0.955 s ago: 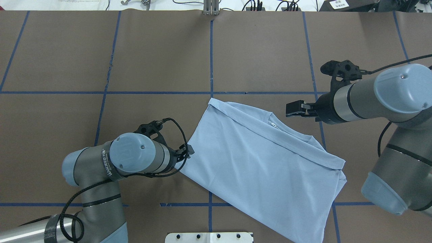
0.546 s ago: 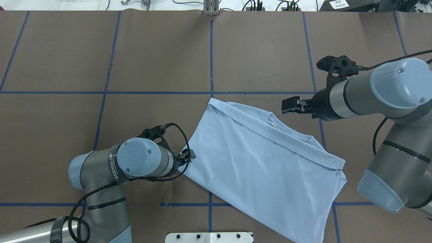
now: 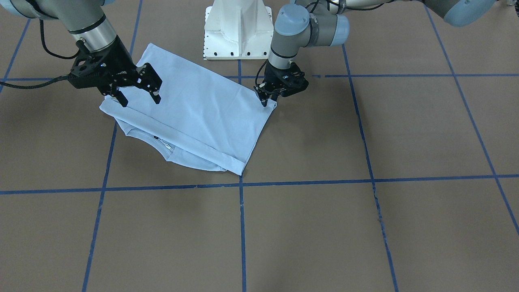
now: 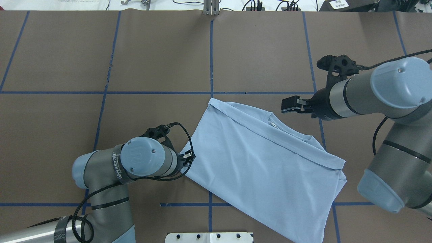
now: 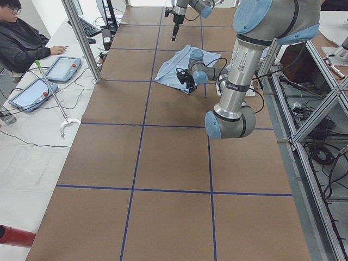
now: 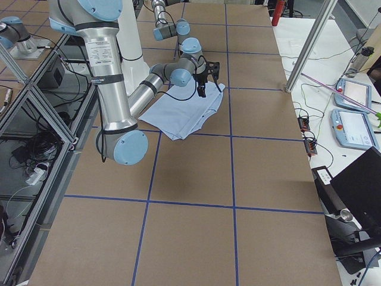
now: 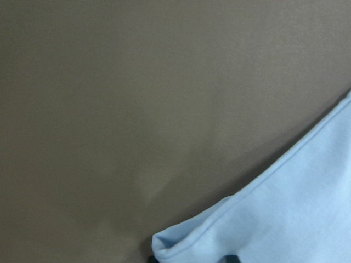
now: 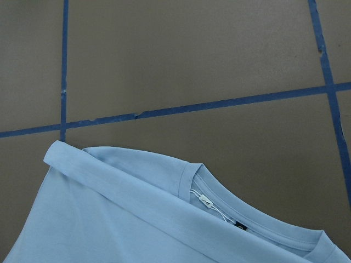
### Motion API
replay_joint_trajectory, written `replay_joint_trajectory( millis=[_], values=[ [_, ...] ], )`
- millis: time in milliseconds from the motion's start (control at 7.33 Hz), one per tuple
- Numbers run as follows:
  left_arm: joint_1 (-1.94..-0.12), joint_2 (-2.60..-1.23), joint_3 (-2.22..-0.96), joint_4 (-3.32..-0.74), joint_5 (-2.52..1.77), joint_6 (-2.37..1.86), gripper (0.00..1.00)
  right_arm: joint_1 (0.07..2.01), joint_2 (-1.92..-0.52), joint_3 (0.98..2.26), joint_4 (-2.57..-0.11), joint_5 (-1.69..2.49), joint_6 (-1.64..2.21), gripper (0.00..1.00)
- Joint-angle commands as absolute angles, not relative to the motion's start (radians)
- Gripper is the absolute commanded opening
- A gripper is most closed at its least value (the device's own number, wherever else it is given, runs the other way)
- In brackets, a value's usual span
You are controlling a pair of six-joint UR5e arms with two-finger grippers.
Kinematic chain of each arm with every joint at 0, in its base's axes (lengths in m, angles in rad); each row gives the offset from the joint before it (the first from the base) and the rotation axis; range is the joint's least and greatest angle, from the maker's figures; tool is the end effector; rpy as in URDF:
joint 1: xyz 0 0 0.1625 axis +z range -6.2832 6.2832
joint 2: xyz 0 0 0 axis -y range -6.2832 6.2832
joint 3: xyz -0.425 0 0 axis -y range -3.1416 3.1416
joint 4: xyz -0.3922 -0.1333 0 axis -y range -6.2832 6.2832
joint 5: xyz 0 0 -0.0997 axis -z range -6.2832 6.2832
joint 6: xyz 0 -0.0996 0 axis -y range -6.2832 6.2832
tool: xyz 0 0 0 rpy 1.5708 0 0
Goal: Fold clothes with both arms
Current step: 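Grasp the shirt corner nearest the left gripper with the left gripper, then pull the held corner farther from the robot with the left gripper, straightening the shirt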
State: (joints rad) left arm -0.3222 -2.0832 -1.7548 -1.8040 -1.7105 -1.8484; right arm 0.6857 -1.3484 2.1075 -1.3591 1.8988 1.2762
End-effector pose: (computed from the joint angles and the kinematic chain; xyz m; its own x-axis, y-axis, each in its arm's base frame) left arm 0.5768 -0.3185 0.2604 0.4887 -0.4493 -0.7479 0.3553 0.8854 -0.2997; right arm -0.3325 -0.4028 0.2780 0.5325 0.0805 0.8426 -0.2498 0.9661 0.0656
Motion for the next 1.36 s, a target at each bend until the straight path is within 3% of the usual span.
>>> replay_joint_trajectory(
  millis=[0,546,819,1228],
  values=[
    [-0.322,-2.082,-1.753,-1.801,-1.71,-1.838,0.0,0.686,-1.348,2.106,-1.359,1.898,1.276,1.0],
    [-0.461,-2.085,-1.724,-1.796,-1.712,-1.697,0.0,0.686,-1.348,2.106,-1.358,1.896,1.276,1.0],
    [-0.57,-2.106,-1.622,-1.812,-1.712,-1.585,0.0,0.686,-1.348,2.106,-1.355,1.898,1.276,1.0],
    [-0.696,-2.297,-1.34,-1.923,-1.706,-1.441,0.0,0.684,-1.348,2.103,-1.353,1.896,1.276,1.0]
  ],
)
